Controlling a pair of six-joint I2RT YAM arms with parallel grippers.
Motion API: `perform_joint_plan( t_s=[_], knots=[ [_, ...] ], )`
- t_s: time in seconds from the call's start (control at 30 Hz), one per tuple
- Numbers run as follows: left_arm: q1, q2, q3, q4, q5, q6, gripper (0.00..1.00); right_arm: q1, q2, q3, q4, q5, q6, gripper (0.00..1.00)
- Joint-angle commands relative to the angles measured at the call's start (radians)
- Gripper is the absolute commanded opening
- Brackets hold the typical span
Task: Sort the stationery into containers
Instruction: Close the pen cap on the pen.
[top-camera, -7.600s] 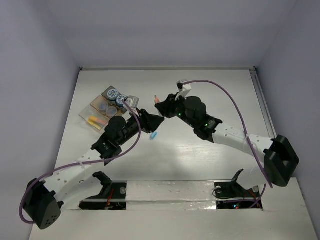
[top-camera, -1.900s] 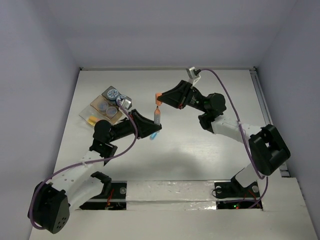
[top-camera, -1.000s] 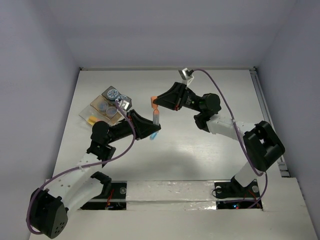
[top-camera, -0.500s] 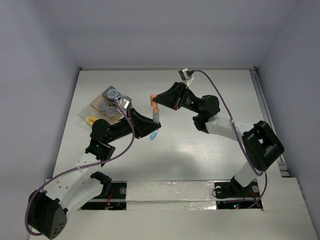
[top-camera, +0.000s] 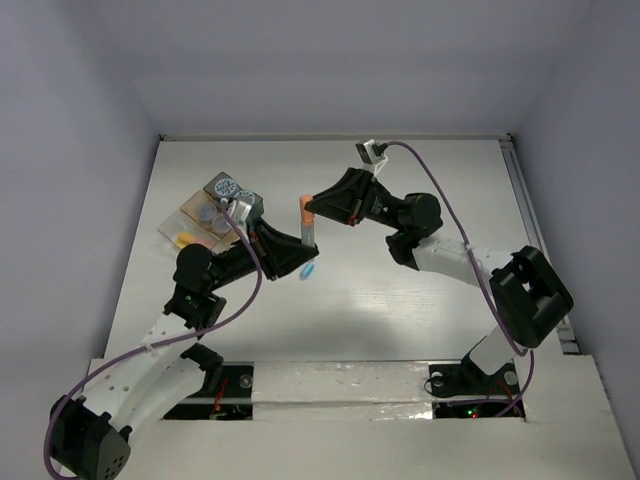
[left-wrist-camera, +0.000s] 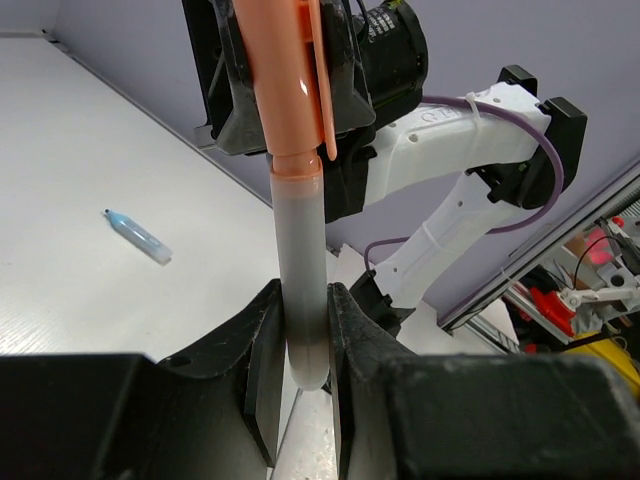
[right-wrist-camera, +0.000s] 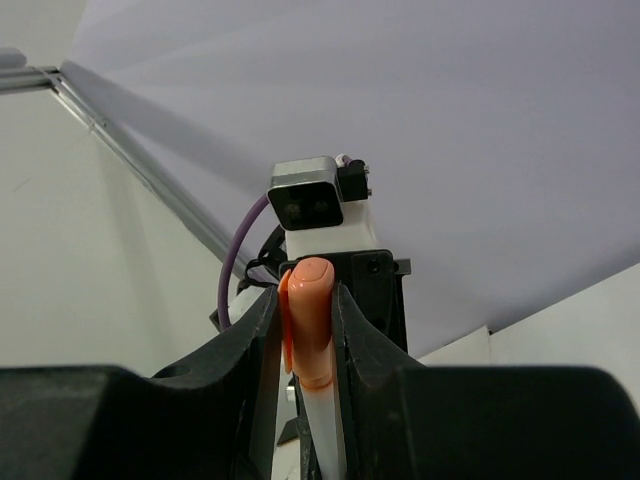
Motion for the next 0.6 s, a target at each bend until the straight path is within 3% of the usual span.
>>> perform_joint_plan(
  t_s=[0.0, 0.27, 0.57],
  knots=[
    [0.011, -0.014, 0.078, 0.126, -0.069, 0.027, 0.0, 0.023, -0.032, -0.016, 0.295, -0.091, -0.018, 0.0],
    [0.011, 0.021, 0.157, 0.182, -0.05, 0.011, 0.0, 0.064, 0.02, -0.045, 0.29, -0.132, -0.038, 0.0],
    [0.011, -0.043, 0.241, 0.113, -0.096, 0.051, 0.0, 0.073, 0.029, -0.145, 0.322, -0.16, -0.063, 0.0]
  ],
)
